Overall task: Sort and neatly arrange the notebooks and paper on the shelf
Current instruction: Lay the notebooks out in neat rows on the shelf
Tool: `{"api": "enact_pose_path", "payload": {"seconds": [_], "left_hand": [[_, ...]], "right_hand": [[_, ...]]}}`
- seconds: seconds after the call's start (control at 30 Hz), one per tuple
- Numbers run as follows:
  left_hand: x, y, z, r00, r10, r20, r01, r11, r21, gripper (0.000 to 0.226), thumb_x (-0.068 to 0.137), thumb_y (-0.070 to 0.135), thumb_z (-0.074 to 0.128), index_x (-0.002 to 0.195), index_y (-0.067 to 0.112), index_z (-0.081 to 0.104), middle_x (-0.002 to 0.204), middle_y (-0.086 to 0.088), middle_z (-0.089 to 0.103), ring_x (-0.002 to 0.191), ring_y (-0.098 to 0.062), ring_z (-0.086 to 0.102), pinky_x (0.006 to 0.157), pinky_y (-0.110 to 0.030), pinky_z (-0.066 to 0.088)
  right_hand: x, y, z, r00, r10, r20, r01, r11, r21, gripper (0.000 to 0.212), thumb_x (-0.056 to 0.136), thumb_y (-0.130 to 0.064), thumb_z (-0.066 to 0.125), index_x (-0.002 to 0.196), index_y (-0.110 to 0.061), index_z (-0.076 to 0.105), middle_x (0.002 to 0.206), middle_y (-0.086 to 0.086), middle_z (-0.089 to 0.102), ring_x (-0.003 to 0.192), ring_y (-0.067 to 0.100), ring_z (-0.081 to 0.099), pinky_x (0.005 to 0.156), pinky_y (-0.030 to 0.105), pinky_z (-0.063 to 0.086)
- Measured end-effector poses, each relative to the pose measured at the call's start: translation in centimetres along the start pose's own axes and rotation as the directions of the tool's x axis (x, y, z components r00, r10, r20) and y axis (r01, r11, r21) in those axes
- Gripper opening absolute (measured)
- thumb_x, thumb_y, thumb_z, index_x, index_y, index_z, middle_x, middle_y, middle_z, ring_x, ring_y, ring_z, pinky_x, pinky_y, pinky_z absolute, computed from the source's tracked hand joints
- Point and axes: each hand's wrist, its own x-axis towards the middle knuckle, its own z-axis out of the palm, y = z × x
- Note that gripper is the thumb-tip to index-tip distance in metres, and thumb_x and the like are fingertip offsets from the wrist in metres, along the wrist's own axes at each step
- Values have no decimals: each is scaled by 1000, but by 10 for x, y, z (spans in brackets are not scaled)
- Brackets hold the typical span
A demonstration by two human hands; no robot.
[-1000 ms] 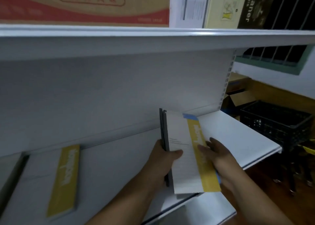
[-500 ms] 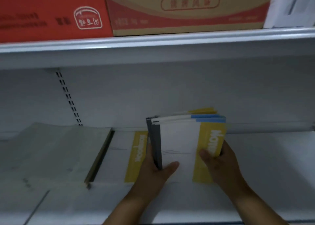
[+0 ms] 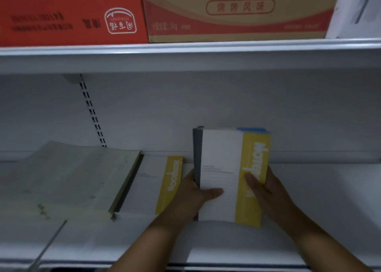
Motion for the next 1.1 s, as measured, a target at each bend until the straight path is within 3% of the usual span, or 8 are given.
{"api": "enact_pose_path", "payload": {"seconds": [0.13, 0.23, 0.4, 0.53, 0.7, 0.8, 0.9, 1.1], "left_hand": [[-7, 16, -14, 1000, -16, -23, 22, 956, 291, 56, 66, 20, 83, 112, 33, 54, 115, 7, 62, 107, -8, 60, 85, -17, 51], [-21, 23, -40, 998, 52, 34, -59, 614, 787, 78, 68, 36, 79, 135, 35, 39, 140, 7, 33, 135, -16, 29, 108, -28, 35], [-27, 16, -59, 981, -67, 183, -149, 348, 926, 89, 65, 52, 73, 141, 31, 34, 142, 7, 33, 133, -11, 25, 111, -26, 27], [-20, 11, -51, 984, -73, 162, -137, 268, 954, 86, 71, 45, 71, 144, 28, 28, 145, 4, 29, 134, -14, 25, 110, -29, 30], [-19, 9, -44, 984, -98, 147, -123, 223, 967, 81, 77, 38, 66, 146, 25, 25, 144, 1, 31, 133, -17, 28, 108, -30, 32], [-19, 8, -43, 982, -133, 134, -103, 221, 970, 81, 78, 37, 66, 146, 24, 25, 144, -1, 32, 133, -18, 28, 108, -31, 33], [-18, 12, -44, 990, -89, 113, -98, 159, 982, 72, 77, 28, 66, 140, 18, 34, 150, -4, 22, 138, -22, 20, 110, -35, 32], [-12, 10, -8, 933, -112, 343, -324, 154, 933, 87, 88, 46, 51, 150, 16, -2, 158, -4, -20, 145, -20, -20, 118, -34, -10]], "right_hand": [[24, 3, 10, 916, 386, 111, -397, 911, 108, 20, 91, -29, 53, 97, -16, 68, 80, -2, 75, 70, 12, 71, 63, 24, 58], [35, 9, 18, 806, 571, 156, -582, 813, 28, 31, 88, -31, 59, 97, -3, 68, 89, 14, 74, 77, 28, 70, 71, 35, 57], [52, 9, 32, 737, 653, 175, -661, 750, -16, 34, 87, -35, 60, 95, -3, 66, 78, 11, 68, 67, 23, 65, 56, 27, 52], [56, 8, 41, 736, 662, 143, -649, 750, -127, 45, 88, -41, 56, 108, -1, 64, 90, 12, 68, 77, 25, 66, 66, 28, 52], [55, 16, 29, 908, 419, 14, -302, 676, -672, 44, 84, -54, 52, 93, -13, 66, 94, 5, 67, 96, 26, 64, 77, 31, 49], [52, 20, 29, 923, 375, 81, -255, 758, -601, 17, 83, -37, 62, 73, -23, 63, 72, -7, 63, 83, 21, 67, 56, 21, 42], [55, 22, 34, 932, 349, 101, -222, 767, -601, 18, 82, -36, 63, 83, -19, 70, 76, -3, 68, 76, 16, 66, 59, 23, 44], [55, 32, 33, 953, 296, 59, -206, 781, -589, 18, 83, -42, 60, 88, -27, 69, 70, -15, 63, 73, 12, 62, 61, 24, 42]]}}
